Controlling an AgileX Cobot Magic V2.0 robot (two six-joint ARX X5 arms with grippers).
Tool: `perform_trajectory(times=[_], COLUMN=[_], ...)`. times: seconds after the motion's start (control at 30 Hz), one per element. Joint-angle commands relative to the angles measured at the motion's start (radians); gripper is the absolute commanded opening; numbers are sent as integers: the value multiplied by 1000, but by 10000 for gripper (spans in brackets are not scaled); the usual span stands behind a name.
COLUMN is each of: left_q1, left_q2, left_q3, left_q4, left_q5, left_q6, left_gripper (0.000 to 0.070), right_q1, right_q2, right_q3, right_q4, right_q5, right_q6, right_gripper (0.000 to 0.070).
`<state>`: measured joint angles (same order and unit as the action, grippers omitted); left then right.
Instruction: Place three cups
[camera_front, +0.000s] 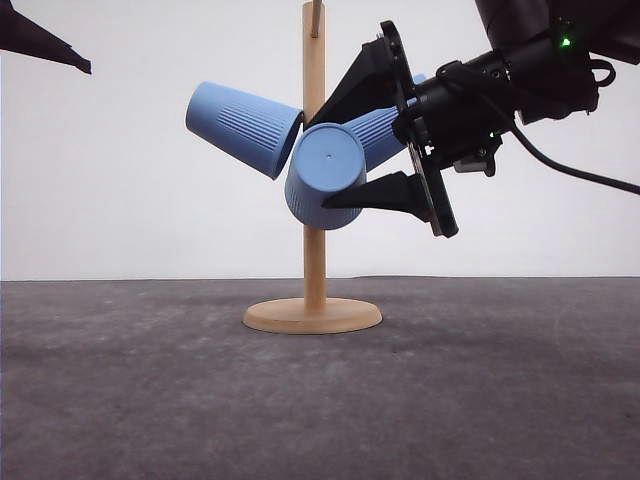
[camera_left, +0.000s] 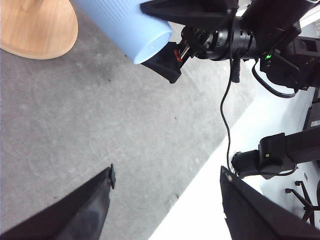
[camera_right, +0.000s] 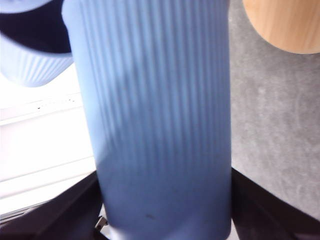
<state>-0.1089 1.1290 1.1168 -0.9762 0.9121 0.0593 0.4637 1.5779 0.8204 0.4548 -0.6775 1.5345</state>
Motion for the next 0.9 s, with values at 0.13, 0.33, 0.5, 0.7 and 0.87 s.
perform_trajectory(times=[0.13, 0.33, 0.5, 0.7, 0.87], left_q1=[0, 0, 0, 0, 0], left_q2=[5, 5, 5, 5, 5], left_q3=[8, 8, 8, 8, 8], left_q4=[4, 4, 4, 4, 4], left_q5=[1, 1, 1, 1, 1], left_q6=[8, 8, 8, 8, 7], left_gripper=[406, 405, 405, 406, 405], right_q1=[5, 6, 10, 7, 7], right_q2=[20, 55, 68, 68, 68], right_q3=[12, 12, 12, 12, 13], right_q4=[9, 24, 33, 89, 150], right_q5=[24, -4, -3, -4, -4], right_q6=[7, 11, 8, 5, 14], right_gripper=[413, 416, 444, 511, 511])
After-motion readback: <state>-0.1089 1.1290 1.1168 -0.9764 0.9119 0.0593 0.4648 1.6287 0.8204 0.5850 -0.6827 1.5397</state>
